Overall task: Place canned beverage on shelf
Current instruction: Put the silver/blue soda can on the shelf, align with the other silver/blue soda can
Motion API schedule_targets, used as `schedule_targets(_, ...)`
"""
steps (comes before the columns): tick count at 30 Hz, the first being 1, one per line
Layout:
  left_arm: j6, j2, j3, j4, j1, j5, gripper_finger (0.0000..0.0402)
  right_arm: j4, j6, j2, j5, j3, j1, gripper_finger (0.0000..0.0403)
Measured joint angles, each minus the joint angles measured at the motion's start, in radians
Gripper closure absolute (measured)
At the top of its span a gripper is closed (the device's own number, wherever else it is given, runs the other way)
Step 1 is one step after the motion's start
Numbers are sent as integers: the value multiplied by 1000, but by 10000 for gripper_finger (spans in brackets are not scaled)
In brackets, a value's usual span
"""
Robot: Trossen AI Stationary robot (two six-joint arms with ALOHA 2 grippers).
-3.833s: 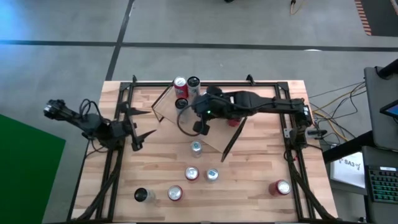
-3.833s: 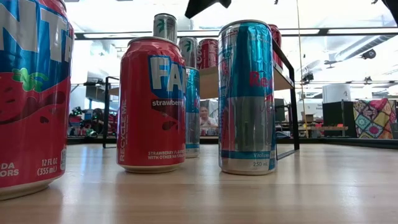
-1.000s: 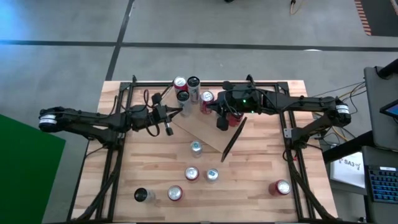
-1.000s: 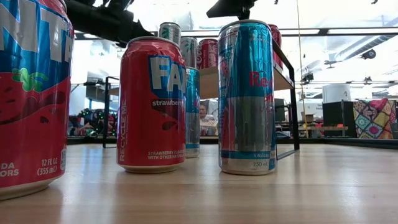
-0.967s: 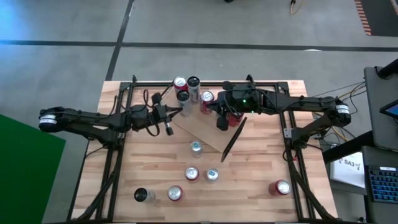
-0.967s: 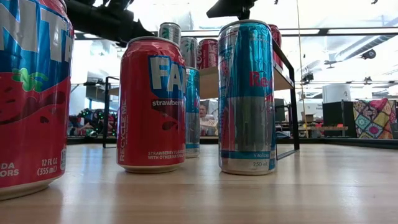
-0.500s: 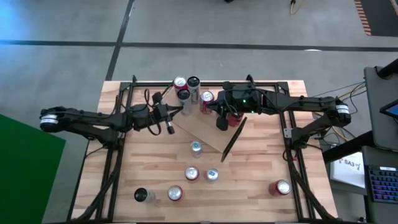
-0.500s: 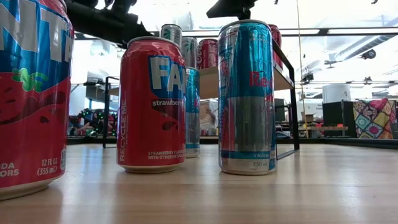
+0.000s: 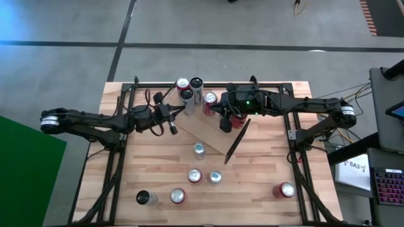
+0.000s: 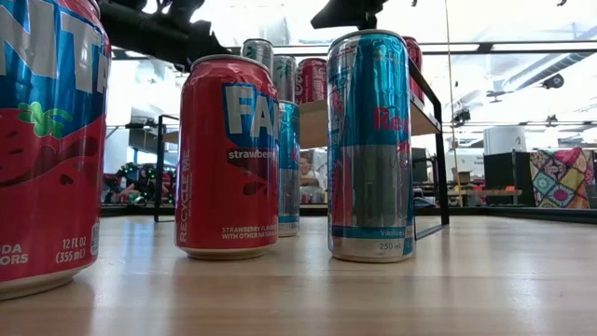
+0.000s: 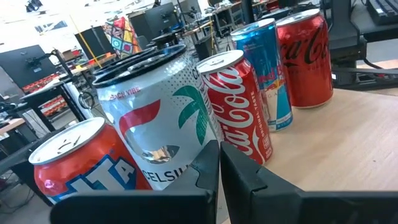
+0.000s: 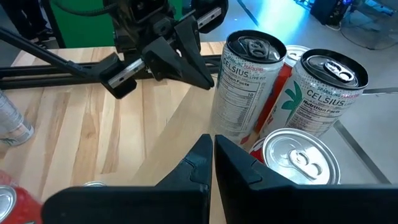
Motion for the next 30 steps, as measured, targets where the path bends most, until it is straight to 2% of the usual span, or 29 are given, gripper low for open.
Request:
schedule_targets(12,-25,-111,0,-94,-73,0,402,-8,40,-8,1,0,13,394)
schedule_targets(21,-26,-215,0,-147,-183,1,402,-8,174,-17,9,25,18,394)
schedule_targets(30,4,-226,-1,-160,-286,1,402,-8,278,-14,7,66,111,394)
